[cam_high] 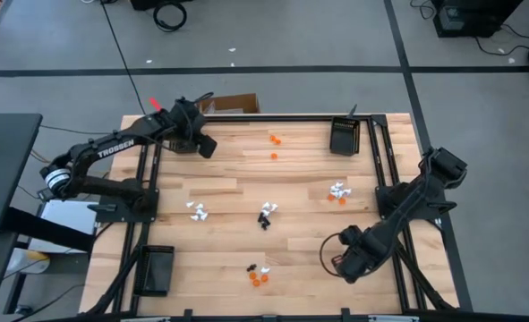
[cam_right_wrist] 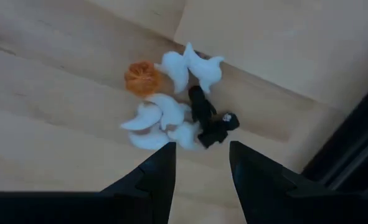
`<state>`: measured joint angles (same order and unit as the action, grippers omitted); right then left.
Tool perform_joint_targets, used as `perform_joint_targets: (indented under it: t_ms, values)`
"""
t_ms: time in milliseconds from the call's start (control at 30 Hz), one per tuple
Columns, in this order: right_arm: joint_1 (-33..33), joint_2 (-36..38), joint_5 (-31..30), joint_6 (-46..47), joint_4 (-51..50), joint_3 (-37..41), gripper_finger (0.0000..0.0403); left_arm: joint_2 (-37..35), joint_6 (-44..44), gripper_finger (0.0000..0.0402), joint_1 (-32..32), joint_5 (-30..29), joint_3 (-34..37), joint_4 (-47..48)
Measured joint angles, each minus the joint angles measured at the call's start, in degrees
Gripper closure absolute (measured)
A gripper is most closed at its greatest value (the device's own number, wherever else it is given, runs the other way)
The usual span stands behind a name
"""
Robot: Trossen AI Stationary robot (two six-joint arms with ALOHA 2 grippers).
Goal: Sort Halloween decoration
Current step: Put the black skeleton toy into the top left black basket
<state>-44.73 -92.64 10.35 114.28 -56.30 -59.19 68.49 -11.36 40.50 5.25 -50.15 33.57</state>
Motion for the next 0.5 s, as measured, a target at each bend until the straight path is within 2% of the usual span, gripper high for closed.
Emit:
perform_joint_targets:
  t_ms: [300,500]
  values:
    - [-0.24,-0.04,-0.03,-2.88,5.46,7.07,0.0245,0.02,-0.06,0.0159,-0.6,-0.02,0.0,0.26]
    - [-0.26,0.0,0.13,-3.79,14.95,10.28,0.0254,0.02,-0.06,0.0159,-0.62,-0.01,0.0,1.12]
